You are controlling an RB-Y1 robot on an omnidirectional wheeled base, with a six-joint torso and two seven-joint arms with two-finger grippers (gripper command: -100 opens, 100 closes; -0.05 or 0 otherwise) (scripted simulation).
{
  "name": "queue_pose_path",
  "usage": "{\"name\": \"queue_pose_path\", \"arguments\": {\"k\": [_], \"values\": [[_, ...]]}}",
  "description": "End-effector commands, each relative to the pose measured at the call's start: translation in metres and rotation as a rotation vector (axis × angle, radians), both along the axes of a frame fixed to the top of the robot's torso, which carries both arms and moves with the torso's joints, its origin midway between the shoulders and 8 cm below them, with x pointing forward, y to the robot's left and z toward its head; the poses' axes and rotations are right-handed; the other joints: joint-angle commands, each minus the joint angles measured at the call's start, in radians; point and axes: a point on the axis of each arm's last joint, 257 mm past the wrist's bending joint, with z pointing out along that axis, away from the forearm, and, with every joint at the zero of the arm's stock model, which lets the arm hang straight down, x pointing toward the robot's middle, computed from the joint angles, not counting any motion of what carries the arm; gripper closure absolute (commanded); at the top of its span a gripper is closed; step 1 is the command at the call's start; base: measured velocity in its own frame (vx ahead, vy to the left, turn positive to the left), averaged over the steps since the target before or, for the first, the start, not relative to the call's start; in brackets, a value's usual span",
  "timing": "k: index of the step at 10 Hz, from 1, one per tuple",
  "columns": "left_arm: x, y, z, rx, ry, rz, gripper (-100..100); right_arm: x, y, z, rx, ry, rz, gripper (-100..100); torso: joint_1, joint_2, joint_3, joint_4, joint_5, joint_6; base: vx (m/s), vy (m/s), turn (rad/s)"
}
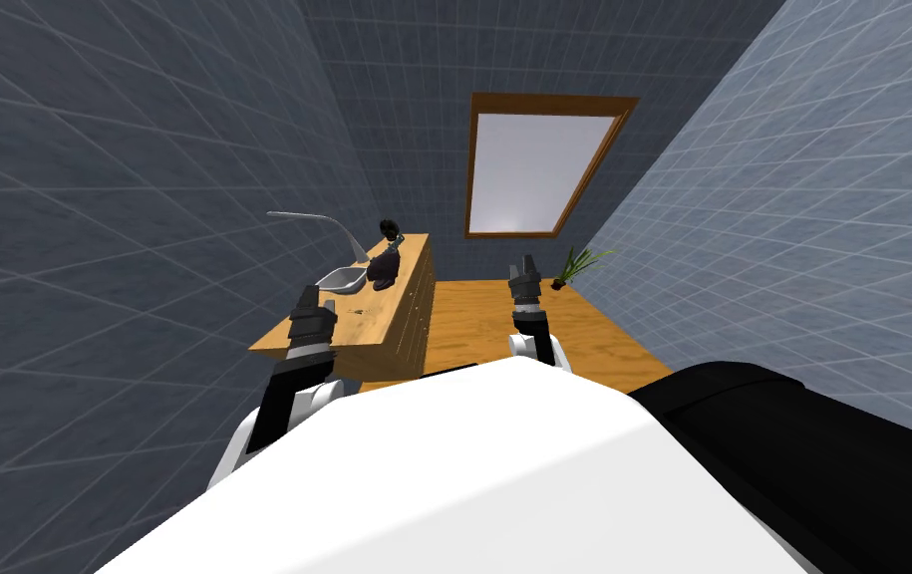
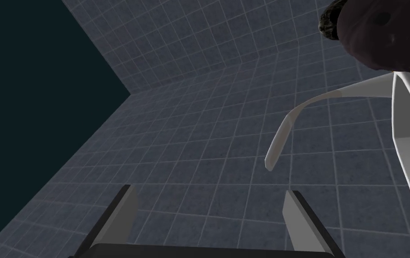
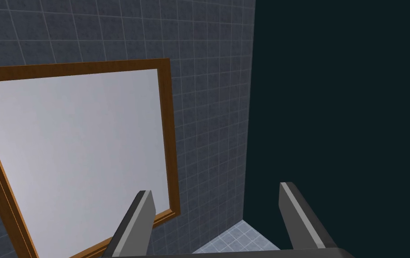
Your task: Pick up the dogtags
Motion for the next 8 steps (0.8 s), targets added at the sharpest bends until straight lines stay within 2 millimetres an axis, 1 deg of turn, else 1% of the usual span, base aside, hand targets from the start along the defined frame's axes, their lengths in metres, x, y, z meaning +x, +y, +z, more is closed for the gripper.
{"name": "queue_pose_path", "arguments": {"k": [1,2,3,4,5,6,7,8], "values": [[0.002,0.004,-0.006,-0.002,0.032,0.006,-100,0.0,0.0,0.0,0.0,0.0,0.0,0,0.0,0.0,0.0,0.0,0.0,0.0,0.002,-0.063,-0.008],[0.003,0.01,-0.009,0.002,0.062,0.012,-100,0.0,0.0,0.0,0.0,0.0,0.0,0,0.001,0.0,0.0,0.0,0.0,0.0,-0.008,-0.056,-0.03],[0.004,0.011,-0.011,0.0,0.07,0.014,-100,0.0,0.0,0.0,0.0,0.0,0.0,0,0.001,0.001,0.0,0.0,0.0,0.0,-0.003,-0.049,-0.018],[0.005,0.017,-0.015,0.003,0.101,0.021,-100,0.0,0.0,0.0,0.0,0.0,0.0,0,0.002,0.001,0.0,0.0,0.0,0.0,0.011,-0.062,-0.041],[0.005,0.018,-0.018,0.001,0.11,0.023,-100,0.0,0.0,0.0,0.0,0.0,0.0,0,0.001,0.0,0.0,0.0,0.0,0.0,0.011,-0.056,-0.015],[0.006,0.025,-0.022,0.003,0.142,0.032,-100,0.0,0.0,0.0,0.0,0.0,0.0,0,0.001,0.0,0.0,0.0,0.0,0.0,0.001,-0.064,-0.035],[0.006,0.025,-0.024,0.001,0.15,0.034,-100,0.0,0.0,0.0,0.0,0.0,0.0,0,0.001,0.0,0.0,0.0,0.0,0.0,-0.003,-0.052,-0.016],[0.007,0.033,-0.028,0.001,0.183,0.045,-100,0.0,0.0,0.0,0.0,0.0,0.0,0,0.001,0.001,0.0,0.0,0.0,0.0,0.001,-0.065,-0.04]]}}
